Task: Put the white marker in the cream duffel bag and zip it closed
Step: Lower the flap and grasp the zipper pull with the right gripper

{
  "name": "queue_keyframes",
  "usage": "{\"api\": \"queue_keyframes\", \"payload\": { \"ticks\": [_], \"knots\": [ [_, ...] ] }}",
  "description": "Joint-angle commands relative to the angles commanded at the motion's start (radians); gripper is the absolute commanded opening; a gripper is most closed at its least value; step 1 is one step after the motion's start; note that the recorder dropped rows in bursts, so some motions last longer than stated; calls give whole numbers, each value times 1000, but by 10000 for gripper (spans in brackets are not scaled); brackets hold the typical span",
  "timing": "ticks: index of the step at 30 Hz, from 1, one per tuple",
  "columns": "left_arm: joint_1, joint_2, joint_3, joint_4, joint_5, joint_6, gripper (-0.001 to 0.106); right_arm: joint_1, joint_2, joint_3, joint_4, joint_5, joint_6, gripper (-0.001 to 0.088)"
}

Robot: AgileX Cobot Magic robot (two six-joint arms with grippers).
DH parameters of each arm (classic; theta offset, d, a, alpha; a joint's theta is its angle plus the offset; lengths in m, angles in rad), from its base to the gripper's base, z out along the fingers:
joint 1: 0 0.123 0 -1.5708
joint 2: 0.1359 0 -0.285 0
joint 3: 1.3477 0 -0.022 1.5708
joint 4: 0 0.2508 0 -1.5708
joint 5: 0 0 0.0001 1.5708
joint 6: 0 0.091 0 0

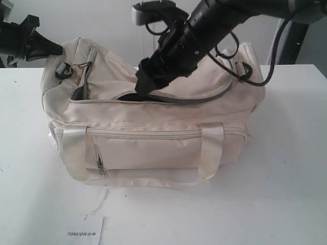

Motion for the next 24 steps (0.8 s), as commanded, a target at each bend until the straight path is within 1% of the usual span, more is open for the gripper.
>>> {"api": "queue_keyframes", "payload": {
  "ticks": [2, 5, 7, 10, 13, 16, 17, 21, 24],
  "knots": [
    [0, 0, 0, 0, 4, 0, 7, 0, -16, 0, 64, -16, -43, 633],
    [0, 0, 0, 2, 7, 0, 7, 11, -20, 0, 181, -24, -146, 632],
    [0, 0, 0, 4, 6, 0, 7, 34, -10, 0, 243, -49, -216, 597],
    [0, 0, 0, 4, 3, 2, 7, 92, 14, 0, 297, -134, -289, 484],
    [0, 0, 0, 4, 3, 2, 7, 159, 49, 0, 294, -270, -309, 275],
    [0, 0, 0, 4, 3, 2, 7, 217, 92, -9, 254, -416, -311, 42],
    [0, 0, 0, 4, 4, 2, 7, 232, 107, -15, 233, -454, -311, 0],
    [0, 0, 0, 4, 4, 2, 7, 270, 175, -60, 122, -527, -305, 0],
    [0, 0, 0, 4, 4, 2, 7, 280, 219, -98, 46, -546, -276, 0]
  ]
}}
